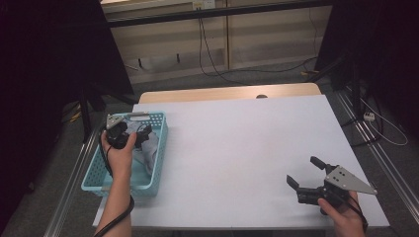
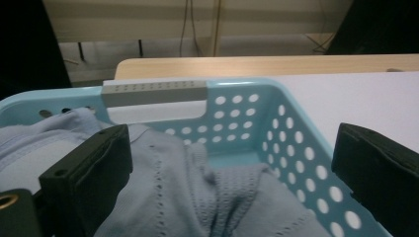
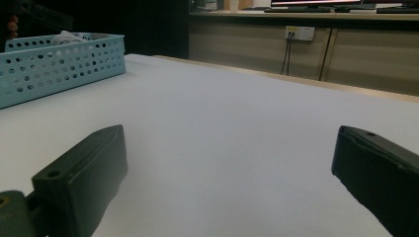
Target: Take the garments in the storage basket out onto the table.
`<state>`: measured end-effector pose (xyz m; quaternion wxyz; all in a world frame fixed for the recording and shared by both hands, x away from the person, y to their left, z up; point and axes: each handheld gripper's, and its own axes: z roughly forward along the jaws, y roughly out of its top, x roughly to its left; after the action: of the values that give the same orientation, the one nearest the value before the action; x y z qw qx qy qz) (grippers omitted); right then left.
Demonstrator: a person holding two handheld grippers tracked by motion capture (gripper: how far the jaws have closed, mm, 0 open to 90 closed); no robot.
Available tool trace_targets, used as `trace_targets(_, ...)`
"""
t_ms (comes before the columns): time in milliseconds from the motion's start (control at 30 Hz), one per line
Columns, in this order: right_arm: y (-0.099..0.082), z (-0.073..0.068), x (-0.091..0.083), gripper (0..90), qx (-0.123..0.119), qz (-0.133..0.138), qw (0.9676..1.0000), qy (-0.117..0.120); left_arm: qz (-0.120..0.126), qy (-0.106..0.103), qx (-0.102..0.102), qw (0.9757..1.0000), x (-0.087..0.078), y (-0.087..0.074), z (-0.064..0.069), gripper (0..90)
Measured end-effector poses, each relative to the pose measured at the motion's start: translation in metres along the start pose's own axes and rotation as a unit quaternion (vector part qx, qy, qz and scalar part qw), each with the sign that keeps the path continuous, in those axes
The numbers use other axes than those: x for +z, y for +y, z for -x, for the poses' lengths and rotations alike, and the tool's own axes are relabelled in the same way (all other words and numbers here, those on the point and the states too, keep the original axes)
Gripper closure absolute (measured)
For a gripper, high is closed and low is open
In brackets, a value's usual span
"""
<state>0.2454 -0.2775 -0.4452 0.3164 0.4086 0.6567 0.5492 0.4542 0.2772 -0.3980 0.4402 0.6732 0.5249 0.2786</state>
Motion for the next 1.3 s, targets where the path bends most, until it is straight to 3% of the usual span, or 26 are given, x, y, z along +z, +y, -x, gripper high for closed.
trace_targets(333, 0.0, 0.0, 0.0, 0.3, 0.003, -0.001, 1.0, 0.001, -0.03, 0.035, -0.022, 0.9987, 0.014, -0.005, -0.002, 3.1)
trace_targets(567, 0.0, 0.0, 0.0, 0.3, 0.004, 0.0, 1.0, 0.002, -0.066, 0.06, -0.031, 0.9955, 0.025, -0.009, 0.001, 2.3)
trace_targets(1000, 0.0, 0.0, 0.0, 0.3, 0.007, 0.0, 1.0, 0.007, -0.095, 0.067, -0.072, 0.9906, 0.034, -0.016, -0.003, 2.3)
trace_targets(1300, 0.0, 0.0, 0.0, 0.4, 0.008, 0.001, 0.9999, 0.011, -0.108, 0.068, -0.085, 0.9882, 0.038, -0.02, -0.006, 3.6)
